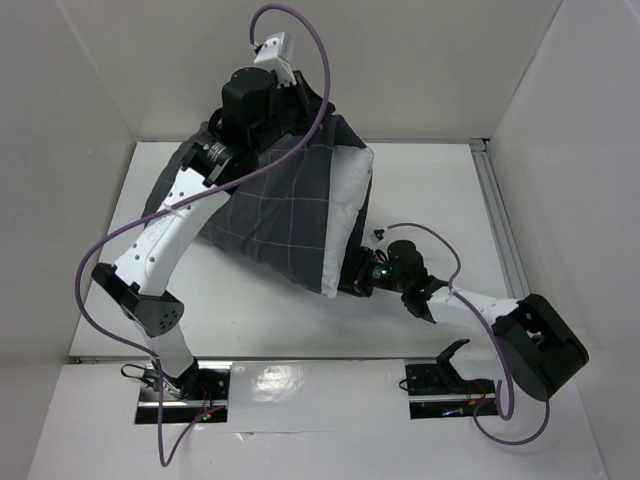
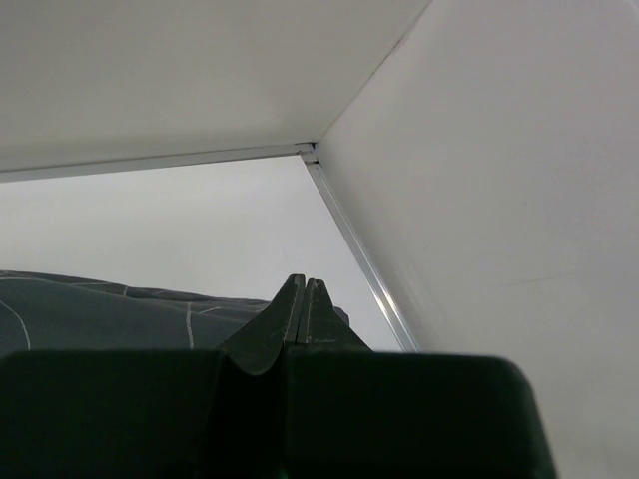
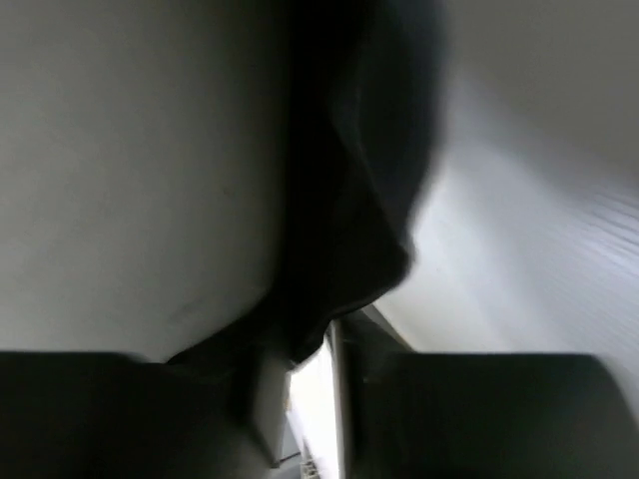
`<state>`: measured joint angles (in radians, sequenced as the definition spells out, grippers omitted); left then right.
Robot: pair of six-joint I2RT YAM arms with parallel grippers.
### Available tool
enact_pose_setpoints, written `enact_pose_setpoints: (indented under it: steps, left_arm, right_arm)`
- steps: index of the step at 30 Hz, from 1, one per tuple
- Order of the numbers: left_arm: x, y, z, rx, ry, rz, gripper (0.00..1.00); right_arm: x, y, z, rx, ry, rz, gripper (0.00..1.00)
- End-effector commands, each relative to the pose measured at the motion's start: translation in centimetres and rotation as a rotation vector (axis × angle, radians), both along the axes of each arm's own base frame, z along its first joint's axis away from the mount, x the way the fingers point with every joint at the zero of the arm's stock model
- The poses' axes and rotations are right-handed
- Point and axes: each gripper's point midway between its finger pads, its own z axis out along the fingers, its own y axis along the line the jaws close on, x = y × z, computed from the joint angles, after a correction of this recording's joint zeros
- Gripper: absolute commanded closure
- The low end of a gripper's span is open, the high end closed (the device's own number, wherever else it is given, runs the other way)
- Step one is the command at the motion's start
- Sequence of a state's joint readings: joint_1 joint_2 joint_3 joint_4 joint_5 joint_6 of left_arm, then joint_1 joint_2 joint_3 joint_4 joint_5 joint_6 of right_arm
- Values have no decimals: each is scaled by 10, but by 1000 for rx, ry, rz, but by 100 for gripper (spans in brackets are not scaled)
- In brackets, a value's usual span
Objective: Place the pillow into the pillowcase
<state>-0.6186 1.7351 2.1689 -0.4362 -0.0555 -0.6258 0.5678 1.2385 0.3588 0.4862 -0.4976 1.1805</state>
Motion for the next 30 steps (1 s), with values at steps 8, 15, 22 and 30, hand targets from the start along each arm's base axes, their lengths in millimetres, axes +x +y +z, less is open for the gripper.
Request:
enact_pose_setpoints:
  steps: [8,15,22,30]
  left_arm:
    - [-37,29,103,-165,-263,20,100]
    - [-50,58,122,-192,-309,62,100]
    - [-59,83,135,-200,-344,107,100]
    - [-44,49,76,-75,-222,-38,100]
  right_arm:
    - [31,-9,72,-49,-221,-128,100]
    - [70,-65,150,-311,-454,-291,100]
    - [83,-78,185,-387,-540,-311,100]
    - [73,-71,133,-383,-432,-252,100]
